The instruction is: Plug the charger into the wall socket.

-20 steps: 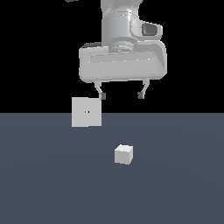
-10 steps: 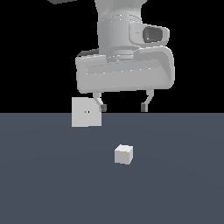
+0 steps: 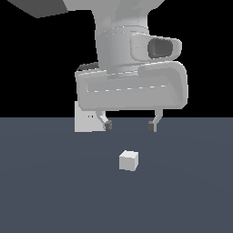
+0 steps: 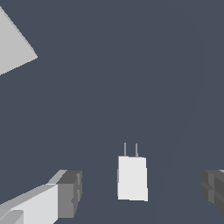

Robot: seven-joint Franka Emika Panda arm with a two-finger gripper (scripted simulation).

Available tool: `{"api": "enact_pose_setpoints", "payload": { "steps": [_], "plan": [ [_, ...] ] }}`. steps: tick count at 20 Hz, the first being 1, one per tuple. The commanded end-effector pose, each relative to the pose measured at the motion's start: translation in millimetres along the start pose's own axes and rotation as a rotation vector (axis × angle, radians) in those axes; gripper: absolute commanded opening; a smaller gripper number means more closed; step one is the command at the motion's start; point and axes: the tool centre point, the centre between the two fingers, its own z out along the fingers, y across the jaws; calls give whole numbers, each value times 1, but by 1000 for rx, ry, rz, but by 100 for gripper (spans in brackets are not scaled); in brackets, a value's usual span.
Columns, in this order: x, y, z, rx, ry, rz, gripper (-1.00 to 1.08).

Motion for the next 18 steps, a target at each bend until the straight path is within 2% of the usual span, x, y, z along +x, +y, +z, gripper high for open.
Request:
{"api": "enact_pose_setpoints", "payload": {
  "steps": [1,9,18],
  "plan": [
    [-4,1,5,-4,21,17,100],
    [-10,3,14,-14,55,47,100],
    [-13,2,20,-13,55,48,100]
  ]
}}
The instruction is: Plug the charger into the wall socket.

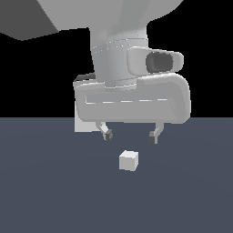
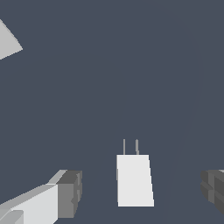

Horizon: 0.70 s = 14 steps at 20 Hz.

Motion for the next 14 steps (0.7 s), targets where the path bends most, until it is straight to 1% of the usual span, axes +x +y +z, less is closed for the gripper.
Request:
{"api": "enact_pose_setpoints", "payload": {
  "steps": [1,9,14],
  "plan": [
    [-2,0,5,0,-1,1,100],
    [-15,0,34,1,-1,3,100],
    [-19,0,44,0,0,4,100]
  ]
}}
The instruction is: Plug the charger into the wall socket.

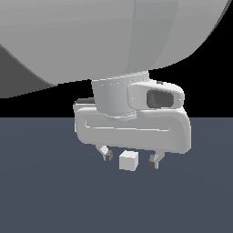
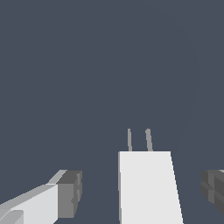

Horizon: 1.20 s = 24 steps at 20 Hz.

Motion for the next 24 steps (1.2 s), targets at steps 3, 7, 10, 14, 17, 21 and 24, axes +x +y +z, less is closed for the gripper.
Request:
{"api": "enact_pose_setpoints", "payload": {
  "steps": [3,7,10,14,17,21,24],
  "plan": [
    [-1,0,3,1,1,0,-100],
    [-1,0,3,1,1,0,-100],
    [-1,0,3,1,1,0,-100],
    [0,3,3,-2,1,4,-100],
    [2,1,1,3,2,-10,-100],
    [10,-6,-3,19,3,-53,-100],
    [19,-14,-7,38,5,-102,-100]
  ]
}}
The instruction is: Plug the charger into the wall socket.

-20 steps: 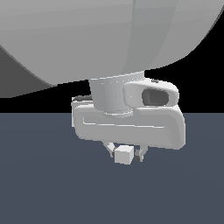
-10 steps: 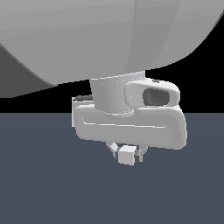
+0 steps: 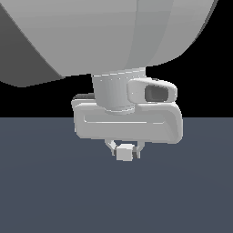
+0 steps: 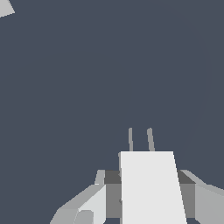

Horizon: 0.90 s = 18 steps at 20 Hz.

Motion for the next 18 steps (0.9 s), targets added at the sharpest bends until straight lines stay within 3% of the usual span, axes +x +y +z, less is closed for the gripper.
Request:
{"api": "enact_pose_setpoints", "payload": {
  "steps": [1,18],
  "plan": [
    [8,-7,-4,16,3,-42,-100],
    [59,-74,-40,158,7,-389,-100]
  ]
}}
